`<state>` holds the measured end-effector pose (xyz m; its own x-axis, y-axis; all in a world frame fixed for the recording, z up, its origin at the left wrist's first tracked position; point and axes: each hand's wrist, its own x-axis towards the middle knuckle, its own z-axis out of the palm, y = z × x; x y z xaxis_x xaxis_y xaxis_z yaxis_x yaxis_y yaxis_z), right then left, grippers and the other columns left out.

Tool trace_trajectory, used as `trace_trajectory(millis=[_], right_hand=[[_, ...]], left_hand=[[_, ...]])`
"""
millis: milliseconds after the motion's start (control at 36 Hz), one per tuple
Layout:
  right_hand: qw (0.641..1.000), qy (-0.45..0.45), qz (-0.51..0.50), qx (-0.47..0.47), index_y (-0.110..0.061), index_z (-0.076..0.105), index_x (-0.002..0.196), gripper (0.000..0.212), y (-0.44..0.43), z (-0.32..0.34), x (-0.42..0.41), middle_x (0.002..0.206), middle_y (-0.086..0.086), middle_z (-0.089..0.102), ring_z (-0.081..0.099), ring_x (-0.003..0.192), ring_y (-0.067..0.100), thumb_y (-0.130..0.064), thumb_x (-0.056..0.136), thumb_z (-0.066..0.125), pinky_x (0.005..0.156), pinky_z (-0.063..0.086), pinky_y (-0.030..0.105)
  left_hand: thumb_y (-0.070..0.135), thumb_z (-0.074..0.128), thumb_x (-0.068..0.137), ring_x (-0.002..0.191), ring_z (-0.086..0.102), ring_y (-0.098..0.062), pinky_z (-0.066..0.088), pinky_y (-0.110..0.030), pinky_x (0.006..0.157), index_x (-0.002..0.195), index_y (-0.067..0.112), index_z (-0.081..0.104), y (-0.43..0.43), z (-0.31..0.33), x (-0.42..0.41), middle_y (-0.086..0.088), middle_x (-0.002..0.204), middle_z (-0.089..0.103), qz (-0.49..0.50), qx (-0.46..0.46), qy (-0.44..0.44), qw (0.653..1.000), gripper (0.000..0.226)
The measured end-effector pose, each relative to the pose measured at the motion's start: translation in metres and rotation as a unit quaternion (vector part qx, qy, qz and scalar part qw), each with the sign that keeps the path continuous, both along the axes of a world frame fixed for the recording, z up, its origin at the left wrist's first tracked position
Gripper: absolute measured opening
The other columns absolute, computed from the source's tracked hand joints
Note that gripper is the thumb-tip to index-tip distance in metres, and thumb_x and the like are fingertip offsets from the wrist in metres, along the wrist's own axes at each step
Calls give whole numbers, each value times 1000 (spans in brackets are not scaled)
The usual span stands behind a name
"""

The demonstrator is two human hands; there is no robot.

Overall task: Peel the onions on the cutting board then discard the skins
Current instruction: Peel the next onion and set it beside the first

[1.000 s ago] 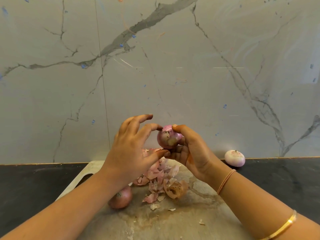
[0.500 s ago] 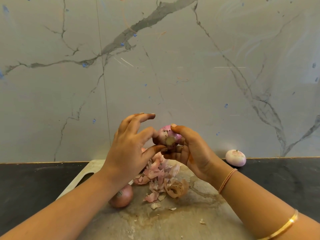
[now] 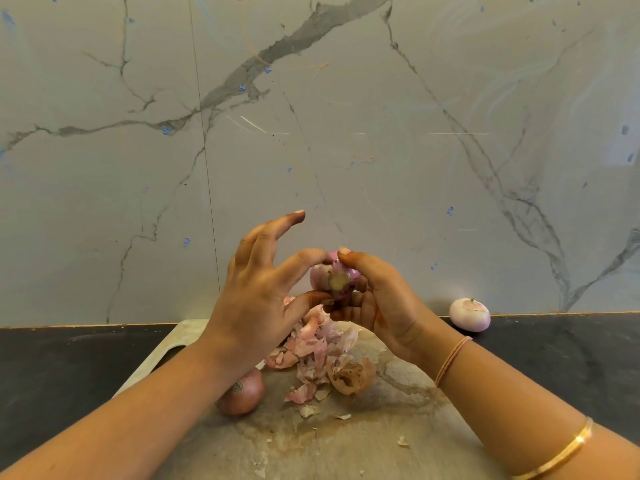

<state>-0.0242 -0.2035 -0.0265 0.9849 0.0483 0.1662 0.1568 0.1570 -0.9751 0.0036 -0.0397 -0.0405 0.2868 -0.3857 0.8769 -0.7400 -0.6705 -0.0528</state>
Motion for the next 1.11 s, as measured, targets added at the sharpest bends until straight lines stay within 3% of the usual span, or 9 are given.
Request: trace_trajectory(millis=[139,306,444,583,694,778,917,1028,1111], right_hand=[[1000,0,8,-5,1,54,123,52,0,0,-1,100,19,66,65,66,18,-43,96,48,59,53,25],[1000,6,19,4,4,54,123,52,-1,1,-2,87,15,67,63,61,18,-41,96,49,56,53,26],[1000,3,25,4,3,56,122,50,-2,0,-1,84,13,68,63,60,18,-40,96,49,55,52,25],[999,10,31,24,2,58,121,50,-3,-2,2,82,12,68,63,61,17,-40,96,49,55,52,24],[998,8,29,46,2,55,122,45,-2,-2,3,100,21,65,66,67,20,-34,97,49,60,56,27],[999,5,20,36,3,51,124,42,-2,-3,4,113,28,61,68,71,24,-29,97,50,67,59,31],[1000,-8,19,14,0,50,118,31,-1,-2,3,105,23,62,68,76,29,-21,96,52,83,59,42],[1000,-15,16,-11,-5,50,111,22,-1,-2,1,111,23,59,68,85,35,-20,96,53,87,57,46],[1000,-19,14,-16,-6,49,110,20,-1,-2,2,114,24,58,68,87,36,-20,96,54,87,57,46]], left_hand=[[40,51,80,130,29,-28,31,-38,99,111,34,51,1,1,0,-5,143,31,7,14,-13,1000,32],[44,51,80,129,28,-25,31,-36,98,99,32,49,0,1,-2,-5,144,29,-10,-5,3,1000,22],[47,51,80,129,28,-25,29,-36,100,109,34,49,1,2,-2,-4,145,28,-2,-4,16,1000,32],[47,53,81,129,32,-26,33,-37,97,91,27,57,1,2,-2,-9,141,41,-1,-10,9,1000,23],[54,53,80,129,32,-22,29,-35,100,97,28,49,0,3,-2,-7,140,43,8,-40,35,999,32],[63,51,78,130,28,-19,26,-36,100,99,26,53,1,4,-3,-4,140,43,22,-77,67,995,43],[70,40,74,134,16,-9,21,-40,104,85,29,61,0,1,-3,4,141,44,51,-72,125,988,48],[64,38,80,133,16,-5,16,-31,104,80,30,58,-1,-1,-2,10,137,44,18,-74,126,989,40],[60,38,80,129,13,4,7,-14,101,81,32,57,-2,-1,-1,19,132,38,-2,-87,131,988,34]])
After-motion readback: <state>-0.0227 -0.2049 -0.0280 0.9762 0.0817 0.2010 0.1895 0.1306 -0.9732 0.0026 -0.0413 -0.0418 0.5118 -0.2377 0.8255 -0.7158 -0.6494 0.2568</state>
